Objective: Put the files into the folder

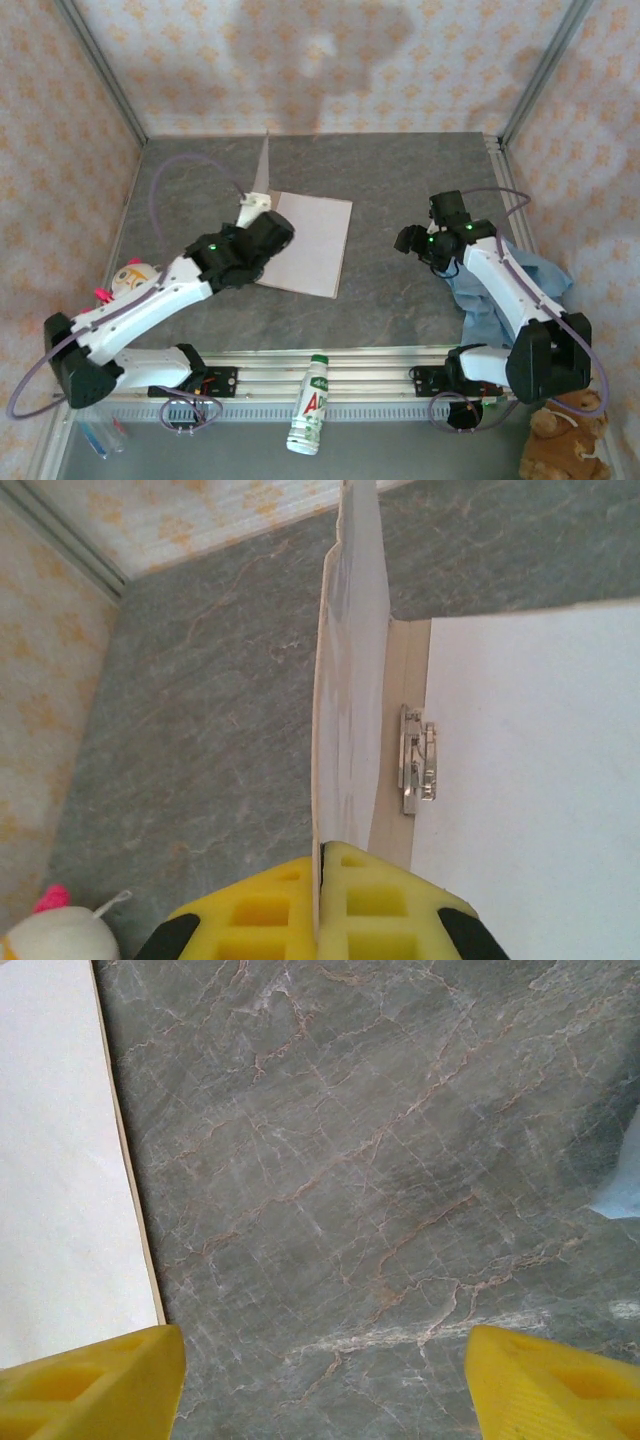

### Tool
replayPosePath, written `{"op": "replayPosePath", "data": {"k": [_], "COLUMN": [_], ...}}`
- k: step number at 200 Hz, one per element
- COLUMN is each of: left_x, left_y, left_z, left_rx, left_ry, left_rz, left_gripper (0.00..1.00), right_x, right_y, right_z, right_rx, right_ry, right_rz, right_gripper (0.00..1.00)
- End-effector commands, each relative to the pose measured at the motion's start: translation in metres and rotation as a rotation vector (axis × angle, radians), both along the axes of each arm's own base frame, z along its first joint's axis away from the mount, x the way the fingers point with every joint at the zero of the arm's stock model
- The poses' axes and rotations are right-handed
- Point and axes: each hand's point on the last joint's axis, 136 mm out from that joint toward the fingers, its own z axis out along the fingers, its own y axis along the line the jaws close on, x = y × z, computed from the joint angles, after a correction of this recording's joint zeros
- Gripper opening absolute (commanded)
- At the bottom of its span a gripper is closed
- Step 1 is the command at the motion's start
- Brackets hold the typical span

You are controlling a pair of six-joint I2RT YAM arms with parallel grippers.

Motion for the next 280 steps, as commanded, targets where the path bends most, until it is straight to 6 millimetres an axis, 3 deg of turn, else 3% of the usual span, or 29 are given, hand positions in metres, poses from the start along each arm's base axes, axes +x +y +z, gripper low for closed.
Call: {"op": "replayPosePath", "data": {"k": [1, 41, 64, 103, 109, 154, 169, 192, 218, 221, 255, 280], "left_x": [0.001, -0.006, -0.013, -0.02, -0.021, -0.029, -0.032, -0.037, -0.035, -0.033, -0.007, 0.023], "left_y": [-0.009, -0.091, -0.126, -0.163, -0.168, -0.205, -0.219, -0.239, -0.251, -0.251, -0.235, -0.201], "left_z": [0.019, -0.015, -0.038, -0.079, -0.084, -0.119, -0.121, -0.121, -0.116, -0.102, -0.067, -0.042], "left_rx": [0.149, 0.236, 0.286, 0.355, 0.35, 0.241, 0.164, 0.048, -0.062, -0.096, -0.303, -0.395], "left_ry": [-0.071, 0.03, 0.081, 0.16, 0.174, 0.268, 0.29, 0.32, 0.336, 0.317, 0.263, 0.177], "left_rz": [0.01, -0.171, -0.231, -0.278, -0.284, -0.337, -0.361, -0.404, -0.424, -0.426, -0.392, -0.315], "left_gripper": [0.0, 0.0, 0.0, 0.0, 0.0, 0.05, 0.1, 0.37, 0.55, 0.56, 0.69, 0.77], "right_x": [-0.003, -0.004, -0.005, -0.006, -0.007, -0.008, -0.009, -0.007, -0.005, -0.004, 0.003, 0.013], "right_y": [-0.003, -0.003, -0.003, -0.008, -0.009, -0.017, -0.018, -0.018, -0.017, -0.017, -0.017, -0.027], "right_z": [0.011, 0.009, 0.01, 0.008, 0.017, 0.024, 0.024, 0.024, 0.025, 0.025, 0.028, 0.03], "right_rx": [-0.022, -0.017, -0.017, -0.035, -0.034, -0.065, -0.068, -0.059, -0.049, -0.049, -0.047, -0.096], "right_ry": [-0.022, -0.023, -0.03, -0.031, -0.063, -0.086, -0.088, -0.091, -0.099, -0.1, -0.135, -0.184], "right_rz": [0.012, 0.012, 0.008, -0.006, -0.009, -0.03, -0.037, -0.044, -0.046, -0.046, -0.057, -0.093], "right_gripper": [0.74, 0.74, 0.75, 0.75, 0.75, 0.76, 0.77, 0.77, 0.77, 0.77, 0.77, 0.77]}}
